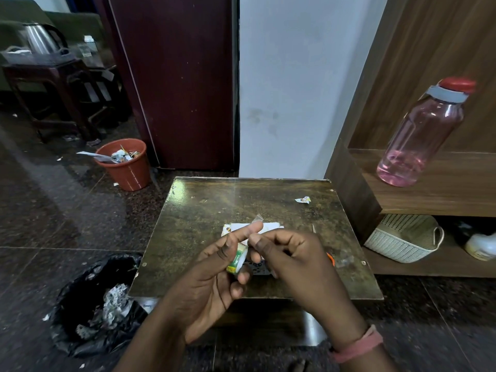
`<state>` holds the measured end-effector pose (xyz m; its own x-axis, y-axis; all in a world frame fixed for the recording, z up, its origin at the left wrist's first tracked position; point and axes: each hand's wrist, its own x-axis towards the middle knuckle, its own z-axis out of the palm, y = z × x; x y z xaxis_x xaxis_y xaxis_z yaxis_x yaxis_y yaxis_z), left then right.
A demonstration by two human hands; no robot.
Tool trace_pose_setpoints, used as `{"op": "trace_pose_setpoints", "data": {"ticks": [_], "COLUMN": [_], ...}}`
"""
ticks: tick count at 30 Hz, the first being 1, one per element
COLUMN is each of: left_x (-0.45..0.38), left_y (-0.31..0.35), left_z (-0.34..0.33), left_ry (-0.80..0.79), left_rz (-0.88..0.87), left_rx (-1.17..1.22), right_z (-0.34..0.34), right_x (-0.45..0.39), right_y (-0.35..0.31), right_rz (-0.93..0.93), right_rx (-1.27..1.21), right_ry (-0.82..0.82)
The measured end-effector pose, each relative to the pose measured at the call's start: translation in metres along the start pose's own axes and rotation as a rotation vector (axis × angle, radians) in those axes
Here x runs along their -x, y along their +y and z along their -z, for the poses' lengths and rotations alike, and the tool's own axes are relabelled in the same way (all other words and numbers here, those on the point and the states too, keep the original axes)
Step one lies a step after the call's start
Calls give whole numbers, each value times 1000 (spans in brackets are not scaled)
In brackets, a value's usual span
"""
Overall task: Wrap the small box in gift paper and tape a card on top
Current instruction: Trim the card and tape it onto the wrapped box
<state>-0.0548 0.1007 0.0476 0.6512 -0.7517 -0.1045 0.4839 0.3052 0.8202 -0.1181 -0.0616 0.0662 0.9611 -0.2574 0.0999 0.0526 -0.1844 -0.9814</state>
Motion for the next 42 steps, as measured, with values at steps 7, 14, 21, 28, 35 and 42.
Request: {"op": "trace_pose_setpoints", "data": {"ticks": [7, 14, 21, 28, 35, 42], "left_x": [-2, -9, -3, -1, -2, -6], "left_y": [-5, -4, -5, -3, -4, -7], "left_z": [-5, -5, -5, -4, -5, -2], "left_ry": [66, 265, 70, 28, 28, 70], "left_rz": [1, -42, -78, -102, -101, -107], "left_rx": [-127, -139, -143, -108, -124, -129], "right_z": [4, 4, 9, 11, 11, 11], "right_x": [0, -2, 2, 5, 4, 3], "right_y": [2, -6, -1, -12, -9, -8], "right_rz": [-61, -94, -143, -121, -96, -58], "right_rx": [-104, -287, -119, -224, -194, -228], "right_ry": [-9, 68, -93, -192, -171, -176]}}
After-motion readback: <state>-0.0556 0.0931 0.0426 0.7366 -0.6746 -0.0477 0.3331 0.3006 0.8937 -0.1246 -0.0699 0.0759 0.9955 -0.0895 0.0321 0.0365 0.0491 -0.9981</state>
